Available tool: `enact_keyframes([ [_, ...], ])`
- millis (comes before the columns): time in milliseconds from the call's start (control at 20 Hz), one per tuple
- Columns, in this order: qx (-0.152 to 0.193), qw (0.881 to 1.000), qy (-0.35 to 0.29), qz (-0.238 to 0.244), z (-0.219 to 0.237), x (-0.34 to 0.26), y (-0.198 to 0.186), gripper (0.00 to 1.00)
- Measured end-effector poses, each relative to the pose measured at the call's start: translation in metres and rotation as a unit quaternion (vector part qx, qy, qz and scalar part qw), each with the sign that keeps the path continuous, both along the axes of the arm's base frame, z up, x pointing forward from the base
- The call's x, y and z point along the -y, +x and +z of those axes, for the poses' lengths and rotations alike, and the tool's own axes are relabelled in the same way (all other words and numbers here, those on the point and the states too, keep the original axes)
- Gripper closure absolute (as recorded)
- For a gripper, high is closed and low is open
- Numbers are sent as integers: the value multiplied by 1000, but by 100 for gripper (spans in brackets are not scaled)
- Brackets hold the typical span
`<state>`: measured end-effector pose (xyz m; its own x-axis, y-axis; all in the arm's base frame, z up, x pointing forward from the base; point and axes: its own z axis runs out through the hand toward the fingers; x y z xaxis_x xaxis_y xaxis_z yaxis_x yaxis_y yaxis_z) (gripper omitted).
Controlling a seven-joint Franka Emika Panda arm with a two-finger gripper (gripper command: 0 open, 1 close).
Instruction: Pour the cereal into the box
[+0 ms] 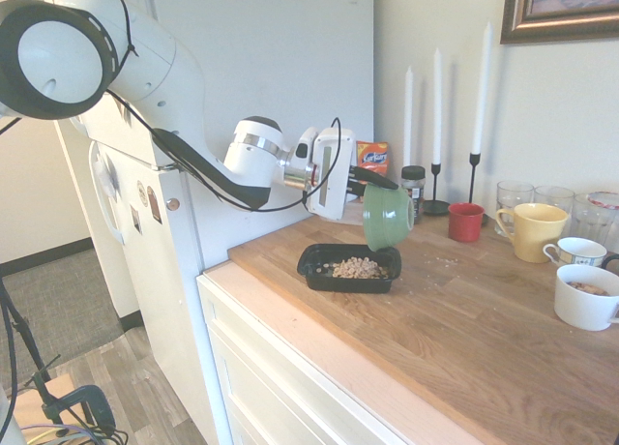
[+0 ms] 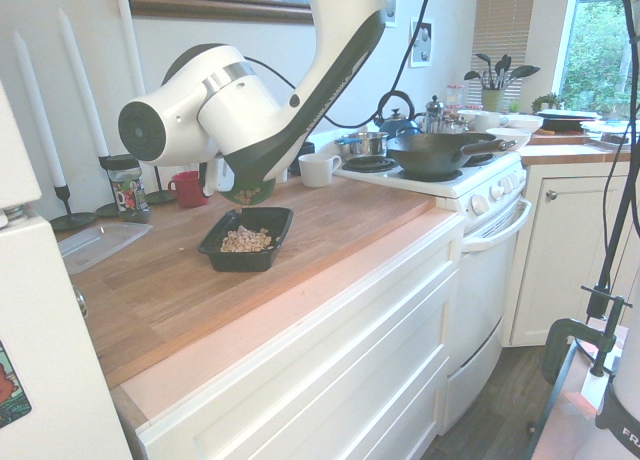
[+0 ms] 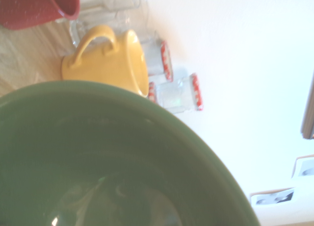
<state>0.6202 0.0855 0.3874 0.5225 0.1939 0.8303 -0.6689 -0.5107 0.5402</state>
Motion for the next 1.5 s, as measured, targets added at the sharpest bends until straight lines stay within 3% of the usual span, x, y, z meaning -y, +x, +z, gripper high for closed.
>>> enact_keyframes([
  [400,2,1000,-6,-1,-1,-14,-7,100],
  [650,-8,997,74,-30,35,-13,-1,100],
  [850,-20,982,176,-69,81,22,19,100],
  [1000,-45,957,271,-92,108,52,31,100],
  [1150,-67,924,362,-108,130,91,42,100],
  [1350,-90,865,477,-127,133,180,58,100],
  [1500,-99,813,557,-138,115,253,67,100],
])
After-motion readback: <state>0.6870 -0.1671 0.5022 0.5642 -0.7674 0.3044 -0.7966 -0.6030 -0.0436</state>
